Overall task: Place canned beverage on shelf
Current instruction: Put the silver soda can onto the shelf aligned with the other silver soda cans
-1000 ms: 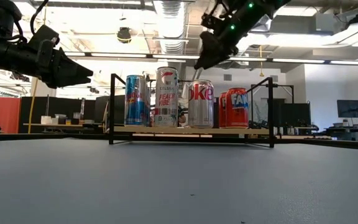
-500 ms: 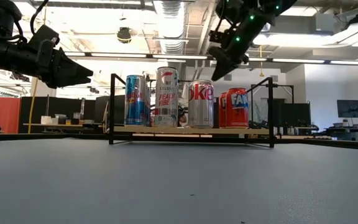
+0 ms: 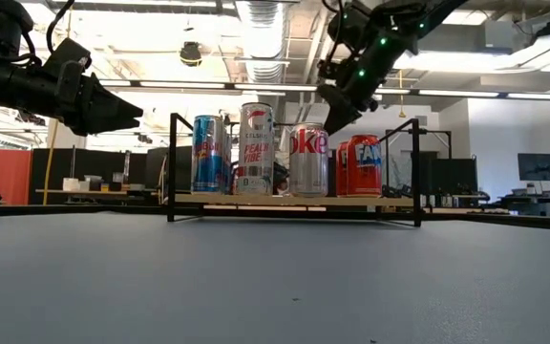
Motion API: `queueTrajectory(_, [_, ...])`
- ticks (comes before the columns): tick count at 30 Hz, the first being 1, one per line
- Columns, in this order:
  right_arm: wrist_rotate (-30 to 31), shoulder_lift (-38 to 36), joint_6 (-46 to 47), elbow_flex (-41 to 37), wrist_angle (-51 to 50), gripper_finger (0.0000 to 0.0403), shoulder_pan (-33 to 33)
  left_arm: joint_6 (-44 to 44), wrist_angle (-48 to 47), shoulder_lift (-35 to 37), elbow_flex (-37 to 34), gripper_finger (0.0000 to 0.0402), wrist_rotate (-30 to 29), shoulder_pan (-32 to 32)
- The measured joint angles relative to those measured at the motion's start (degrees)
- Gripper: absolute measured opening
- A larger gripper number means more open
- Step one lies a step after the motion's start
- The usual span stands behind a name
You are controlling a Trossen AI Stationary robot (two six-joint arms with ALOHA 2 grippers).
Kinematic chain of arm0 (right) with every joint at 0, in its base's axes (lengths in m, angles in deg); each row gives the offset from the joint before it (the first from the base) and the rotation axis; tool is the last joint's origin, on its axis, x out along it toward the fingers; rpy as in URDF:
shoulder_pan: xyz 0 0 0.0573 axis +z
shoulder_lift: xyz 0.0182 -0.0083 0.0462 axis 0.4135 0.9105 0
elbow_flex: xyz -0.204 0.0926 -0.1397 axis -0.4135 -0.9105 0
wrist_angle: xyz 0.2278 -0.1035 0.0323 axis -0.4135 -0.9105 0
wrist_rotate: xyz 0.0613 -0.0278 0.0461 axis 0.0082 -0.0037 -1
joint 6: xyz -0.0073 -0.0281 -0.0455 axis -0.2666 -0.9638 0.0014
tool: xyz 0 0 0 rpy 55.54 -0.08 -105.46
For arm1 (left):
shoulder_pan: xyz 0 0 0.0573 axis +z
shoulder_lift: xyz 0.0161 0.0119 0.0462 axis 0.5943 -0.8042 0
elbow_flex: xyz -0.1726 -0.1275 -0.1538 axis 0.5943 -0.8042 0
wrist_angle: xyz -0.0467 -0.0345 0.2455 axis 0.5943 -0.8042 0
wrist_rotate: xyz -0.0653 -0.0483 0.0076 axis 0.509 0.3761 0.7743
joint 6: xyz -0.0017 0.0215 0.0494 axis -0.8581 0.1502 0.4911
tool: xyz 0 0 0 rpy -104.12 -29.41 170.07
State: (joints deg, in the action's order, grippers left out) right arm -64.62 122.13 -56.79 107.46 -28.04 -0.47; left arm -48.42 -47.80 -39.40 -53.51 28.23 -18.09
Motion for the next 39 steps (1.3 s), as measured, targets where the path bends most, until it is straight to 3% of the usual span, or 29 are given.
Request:
queueTrajectory(6, [1.6, 2.3, -0.2, -0.1, 1.1, 0.0000, 0.0, 0.0, 0.0, 0.0, 0.0, 0.0327, 0.0, 0.0])
queueTrajectory(16, [1.8, 0.0, -0.9, 0.7, 0.2, 0.0000, 1.4, 0.0, 0.0, 0.0, 0.0, 0.0327, 0.0, 0.0])
queueTrajectory(29, [0.6, -3.3, -2.9, 1.2, -4.5, 0.0000, 16.3, 0.0, 0.0, 0.0, 0.0, 0.0327, 0.0, 0.0])
queueTrajectory(33, [-3.2, -3.2, -1.9, -0.4, -5.2, 0.0000, 17.5, 0.0, 0.0, 0.0, 0.0, 0.0327, 0.0, 0.0])
queueTrajectory(39, [-2.7, -2.7, -0.8, -3.0, -1.9, 0.0000, 16.1, 0.0, 0.0, 0.0, 0.0, 0.0327, 0.0, 0.0])
